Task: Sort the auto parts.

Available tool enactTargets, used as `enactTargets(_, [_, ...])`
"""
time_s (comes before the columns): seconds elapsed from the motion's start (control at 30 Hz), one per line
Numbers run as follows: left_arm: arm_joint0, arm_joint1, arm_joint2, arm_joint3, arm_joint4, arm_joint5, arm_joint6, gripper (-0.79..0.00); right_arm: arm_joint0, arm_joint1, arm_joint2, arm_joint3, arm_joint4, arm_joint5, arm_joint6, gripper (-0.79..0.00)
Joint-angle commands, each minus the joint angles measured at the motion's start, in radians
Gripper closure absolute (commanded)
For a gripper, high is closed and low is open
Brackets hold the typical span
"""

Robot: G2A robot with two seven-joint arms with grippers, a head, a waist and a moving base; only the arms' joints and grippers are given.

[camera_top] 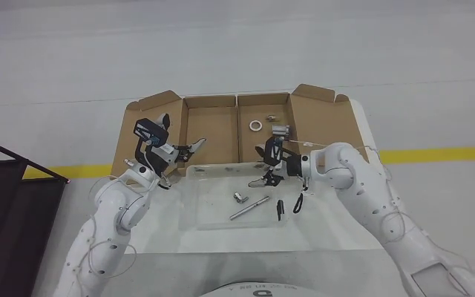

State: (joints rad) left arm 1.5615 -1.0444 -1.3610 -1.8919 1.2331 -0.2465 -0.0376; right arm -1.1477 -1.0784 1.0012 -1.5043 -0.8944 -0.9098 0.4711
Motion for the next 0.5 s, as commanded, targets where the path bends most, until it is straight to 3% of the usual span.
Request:
enactTargets(0.0, [0.0, 0.0, 0.0, 0.0, 0.0, 0.0, 0.0, -0.785, 0.007, -0.002, -0.017, -0.011, -0.033, 0.013, 0.01, -0.61])
enactTargets(0.03, [0.0, 0.0, 0.0, 0.0, 0.0, 0.0, 0.0, -0.785, 0.006, -0.003, -0.022, -0.017, -0.043, 0.029, 0.008, -0.471])
enactTargets(0.07, [0.0, 0.0, 0.0, 0.0, 0.0, 0.0, 0.0, -0.785, 0.005, -0.004, -0.027, -0.023, -0.05, 0.039, 0.008, -0.382])
enactTargets(0.1, [0.0, 0.0, 0.0, 0.0, 0.0, 0.0, 0.0, -0.785, 0.005, -0.005, -0.031, -0.029, -0.056, 0.04, 0.007, -0.354])
enactTargets(0.47, [0.0, 0.0, 0.0, 0.0, 0.0, 0.0, 0.0, -0.785, -0.038, 0.006, -0.044, -0.113, -0.201, 0.038, -0.012, -0.326])
